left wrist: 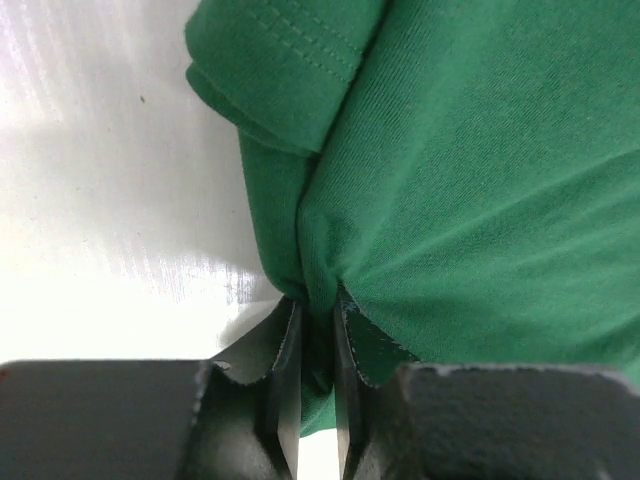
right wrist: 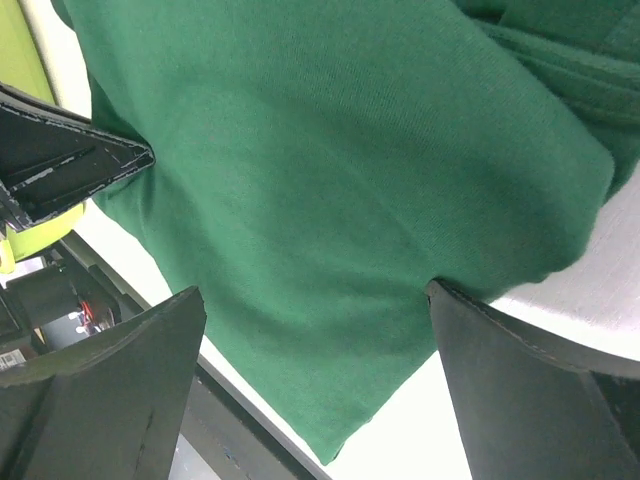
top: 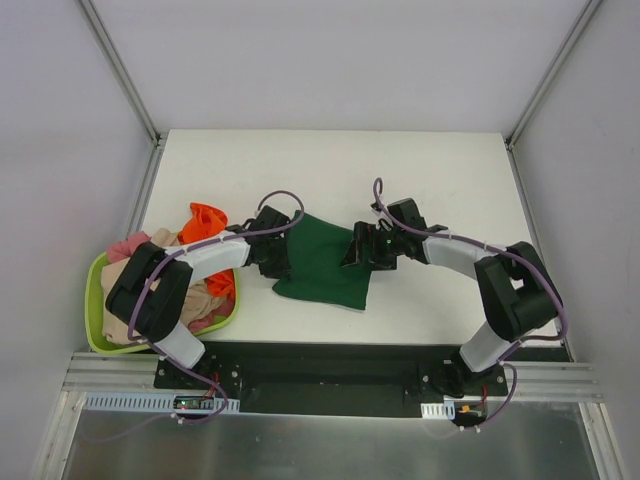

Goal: Fold and stack the t-shirts
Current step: Put the neatly folded tshirt into the corner of the board with the left arm

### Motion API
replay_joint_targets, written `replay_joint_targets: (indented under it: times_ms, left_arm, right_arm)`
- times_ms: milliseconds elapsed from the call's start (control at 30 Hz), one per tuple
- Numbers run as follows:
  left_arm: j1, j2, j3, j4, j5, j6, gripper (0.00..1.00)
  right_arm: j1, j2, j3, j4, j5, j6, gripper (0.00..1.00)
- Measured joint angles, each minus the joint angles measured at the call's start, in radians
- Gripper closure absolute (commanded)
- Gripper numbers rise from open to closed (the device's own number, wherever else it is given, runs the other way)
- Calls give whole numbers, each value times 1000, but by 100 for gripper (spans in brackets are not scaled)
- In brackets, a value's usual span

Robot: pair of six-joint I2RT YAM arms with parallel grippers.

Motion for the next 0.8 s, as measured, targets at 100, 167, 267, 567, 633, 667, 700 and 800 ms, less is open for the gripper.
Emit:
replay_joint_targets:
  times_ms: [100, 167, 267, 567, 633, 667, 700, 800]
  left_arm:
    - [0, -26, -31, 21, 3, -10, 74]
    - [0, -44, -45, 21, 5, -16, 65]
    - [0, -90, -64, 5, 3, -21, 52]
    - [0, -210, -11, -16, -101, 8, 12]
    - [0, -191, 16, -17, -138, 13, 12]
    - [0, -175, 29, -16, -150, 16, 14]
    - [2, -146, 50, -17, -164, 23, 15]
    - [3, -55, 101, -13, -196, 33, 25]
  right_arm:
    - [5, -2, 7, -7, 14, 2, 4]
    - [9, -14, 11, -23, 29, -1, 4]
    - [10, -68, 11, -63, 58, -10, 4]
    - [11, -383, -9, -151, 132, -49, 4]
    - [12, -440, -27, -167, 140, -56, 4]
    - [13, -469, -42, -177, 146, -60, 4]
    - [13, -508, -66, -194, 153, -63, 4]
    - [14, -606, -123, -247, 174, -73, 4]
